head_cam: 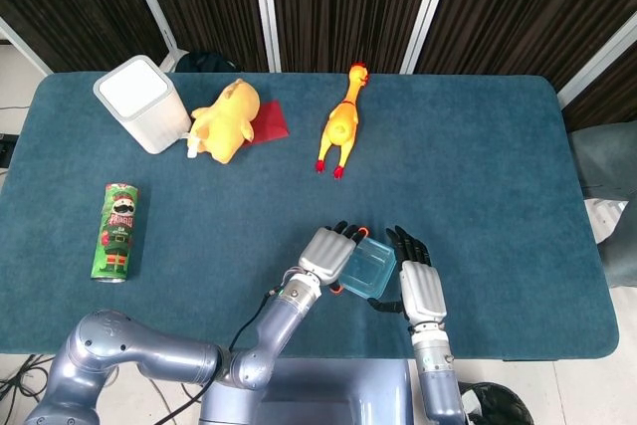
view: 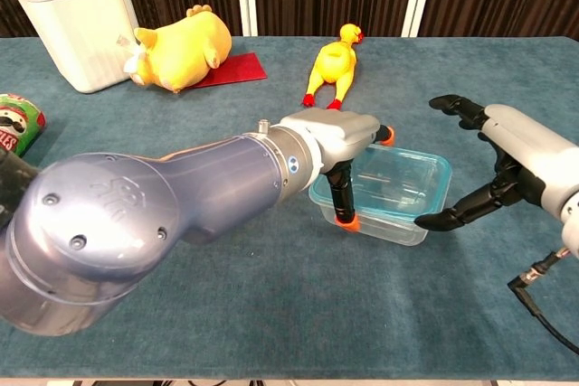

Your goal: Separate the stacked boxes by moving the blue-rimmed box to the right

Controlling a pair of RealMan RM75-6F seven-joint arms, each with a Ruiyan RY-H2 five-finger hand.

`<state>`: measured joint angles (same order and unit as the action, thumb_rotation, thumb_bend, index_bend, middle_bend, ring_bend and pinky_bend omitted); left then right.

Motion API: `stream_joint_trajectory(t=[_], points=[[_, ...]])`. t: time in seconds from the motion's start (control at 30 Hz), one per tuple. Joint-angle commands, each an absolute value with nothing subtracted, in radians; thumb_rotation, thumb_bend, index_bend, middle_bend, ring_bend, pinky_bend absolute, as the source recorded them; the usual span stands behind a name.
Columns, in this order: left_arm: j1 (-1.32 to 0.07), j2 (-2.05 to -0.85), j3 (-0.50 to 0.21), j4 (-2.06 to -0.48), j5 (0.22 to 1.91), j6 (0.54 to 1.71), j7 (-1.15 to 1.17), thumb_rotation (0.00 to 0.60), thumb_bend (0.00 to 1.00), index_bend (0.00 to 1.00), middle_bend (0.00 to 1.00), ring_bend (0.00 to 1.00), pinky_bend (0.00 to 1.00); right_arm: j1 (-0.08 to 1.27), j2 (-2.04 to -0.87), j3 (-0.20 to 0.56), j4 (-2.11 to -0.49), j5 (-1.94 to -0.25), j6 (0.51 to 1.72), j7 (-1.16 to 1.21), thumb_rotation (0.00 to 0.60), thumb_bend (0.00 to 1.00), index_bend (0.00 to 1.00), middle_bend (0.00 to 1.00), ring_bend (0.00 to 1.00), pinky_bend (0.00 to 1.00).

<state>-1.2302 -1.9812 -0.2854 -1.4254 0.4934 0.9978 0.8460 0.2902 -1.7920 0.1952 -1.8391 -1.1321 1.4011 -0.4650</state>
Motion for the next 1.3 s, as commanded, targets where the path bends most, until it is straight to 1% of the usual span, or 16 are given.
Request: stream_joint_trajectory(t=[0.03, 0.27, 0.4, 0.57, 0.87, 1.1, 1.3], points=[[-1.232, -1.979, -0.284, -1.427, 0.488, 0.997, 0.852, 0.6, 0.15, 0.19, 0.23, 0.19, 0.36, 0.292, -1.793, 0.199, -1.843, -1.126, 1.401, -0.464, 0.6, 0.15, 0.0, 0.0, 0.0, 0.0], [-1.234, -1.976, -0.282, -1.432, 0.486, 0.996, 0.854, 0.6, 0.15, 0.19, 0.22, 0.19, 0.36, 0.296, -1.798, 0.206, -1.849, -1.12, 1.405, -0.457, 0.6, 0.15, 0.0, 0.0, 0.0, 0.0], [-1.229, -1.969, -0.296, -1.442, 0.488, 0.987, 0.831, 0.6, 0.15, 0.19, 0.22, 0.19, 0.36, 0.301, -1.795, 0.204, -1.837, -1.127, 1.404, -0.46, 0.6, 0.15, 0.0, 0.0, 0.0, 0.0], [-1.229, -1.952, -0.296, -1.457, 0.484, 0.965, 0.82, 0.6, 0.15, 0.19, 0.22, 0.19, 0.36, 0.303, -1.793, 0.189, -1.806, -1.152, 1.404, -0.454, 0.6, 0.15, 0.0, 0.0, 0.0, 0.0], [-1.238, -1.925, -0.297, -1.472, 0.478, 0.945, 0.811, 0.6, 0.15, 0.19, 0.22, 0.19, 0.36, 0.311, -1.813, 0.184, -1.752, -1.202, 1.41, -0.416, 0.6, 0.15, 0.0, 0.0, 0.0, 0.0], [-1.246, -1.901, -0.281, -1.483, 0.457, 0.922, 0.813, 0.6, 0.15, 0.18, 0.21, 0.17, 0.35, 0.313, -1.822, 0.191, -1.731, -1.215, 1.417, -0.403, 0.6, 0.15, 0.0, 0.0, 0.0, 0.0], [-1.265, -1.878, -0.261, -1.492, 0.438, 0.895, 0.828, 0.6, 0.15, 0.15, 0.18, 0.14, 0.32, 0.317, -1.83, 0.204, -1.737, -1.217, 1.422, -0.401, 0.6, 0.15, 0.0, 0.0, 0.0, 0.0]])
